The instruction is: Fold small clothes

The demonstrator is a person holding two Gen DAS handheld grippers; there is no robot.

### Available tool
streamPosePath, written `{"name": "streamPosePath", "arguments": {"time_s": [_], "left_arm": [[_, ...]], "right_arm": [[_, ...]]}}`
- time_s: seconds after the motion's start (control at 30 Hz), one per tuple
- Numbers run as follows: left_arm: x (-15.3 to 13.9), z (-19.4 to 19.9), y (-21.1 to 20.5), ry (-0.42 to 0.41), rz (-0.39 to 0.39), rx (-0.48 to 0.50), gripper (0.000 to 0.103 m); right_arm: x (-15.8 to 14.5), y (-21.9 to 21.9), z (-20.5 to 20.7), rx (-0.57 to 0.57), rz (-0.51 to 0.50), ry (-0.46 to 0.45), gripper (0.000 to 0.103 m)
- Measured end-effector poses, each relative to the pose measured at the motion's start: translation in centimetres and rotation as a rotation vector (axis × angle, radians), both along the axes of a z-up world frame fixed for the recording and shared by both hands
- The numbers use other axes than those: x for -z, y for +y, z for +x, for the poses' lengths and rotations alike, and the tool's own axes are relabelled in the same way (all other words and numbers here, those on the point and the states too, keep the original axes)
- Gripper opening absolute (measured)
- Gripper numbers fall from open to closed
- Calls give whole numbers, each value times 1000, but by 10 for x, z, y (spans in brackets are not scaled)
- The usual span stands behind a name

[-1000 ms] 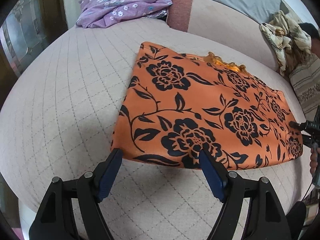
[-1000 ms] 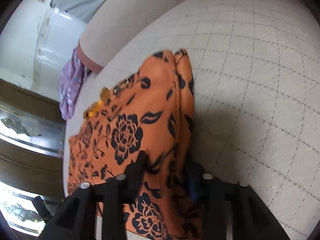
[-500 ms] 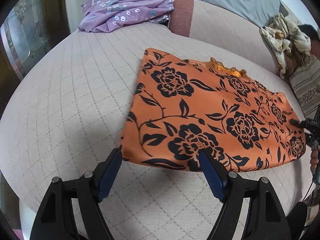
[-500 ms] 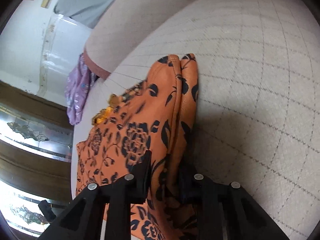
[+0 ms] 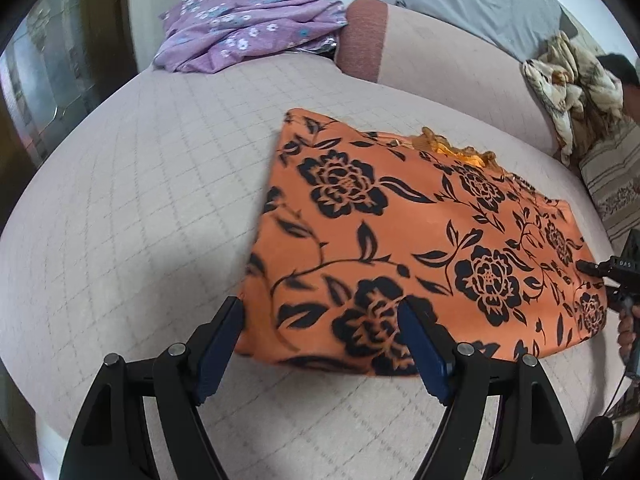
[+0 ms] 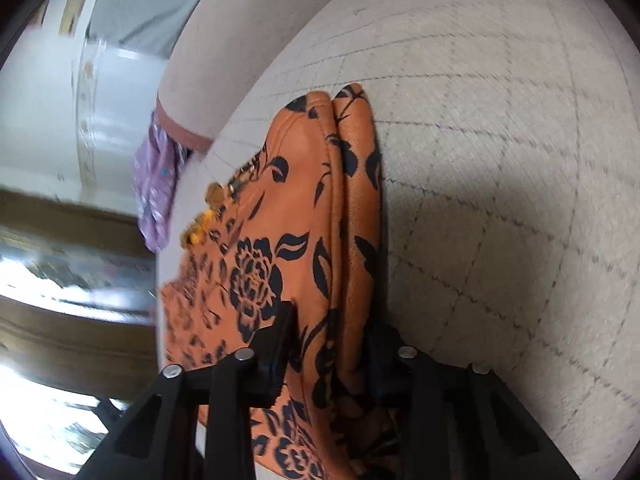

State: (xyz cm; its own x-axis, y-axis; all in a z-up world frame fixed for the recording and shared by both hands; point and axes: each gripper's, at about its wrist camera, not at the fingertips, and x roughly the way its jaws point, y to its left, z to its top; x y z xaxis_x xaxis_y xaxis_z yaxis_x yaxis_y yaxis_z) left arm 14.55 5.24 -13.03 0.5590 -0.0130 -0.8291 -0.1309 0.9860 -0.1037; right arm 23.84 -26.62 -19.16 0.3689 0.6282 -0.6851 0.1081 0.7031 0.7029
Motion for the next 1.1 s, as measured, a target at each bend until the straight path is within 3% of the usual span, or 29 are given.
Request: {"name": "streamPosePath", "arguments": {"time_s": [0.07,0.23,0.33,0.4,0.47,0.53,0.57,0.67,0.8,0.93,1.03,1.1], "left_arm": [[0,5,-4,0,8,9,80],[-7,21,-11,-44,-24,15,80],[-8,33,-25,-74,-33,53,80],[0,43,-38,-67,-7,82,80],[29,60,-48,54,38,105,81],[36,64,-58,18,121,131,85],[34,66,-59,31,123,139,85],[16,64,-30,21,-47,87,84],[-24,31,31,-127,-115,-41,84],[-42,-11,97,-243,-163,-190,84],[-23,-29,134,-264,-208,-286,84],[-2,-35,148,-234,-239,-317,84]], "right_arm": [[-3,5,4,-5,-15,8,23],[-31,15,1,-10,-14,-64,21],[-26,16,-1,3,-23,-48,21],[-10,10,0,29,-31,5,21],[-3,5,-1,47,2,16,21],[-13,10,-1,34,-14,-8,20],[-25,15,-1,26,-11,-36,20],[-72,40,0,-18,-5,-139,19],[-145,111,2,-102,10,-266,19],[-186,219,-4,-192,66,-331,19],[-166,314,-8,-258,40,-305,19],[-117,373,-7,-292,23,-197,19]]}}
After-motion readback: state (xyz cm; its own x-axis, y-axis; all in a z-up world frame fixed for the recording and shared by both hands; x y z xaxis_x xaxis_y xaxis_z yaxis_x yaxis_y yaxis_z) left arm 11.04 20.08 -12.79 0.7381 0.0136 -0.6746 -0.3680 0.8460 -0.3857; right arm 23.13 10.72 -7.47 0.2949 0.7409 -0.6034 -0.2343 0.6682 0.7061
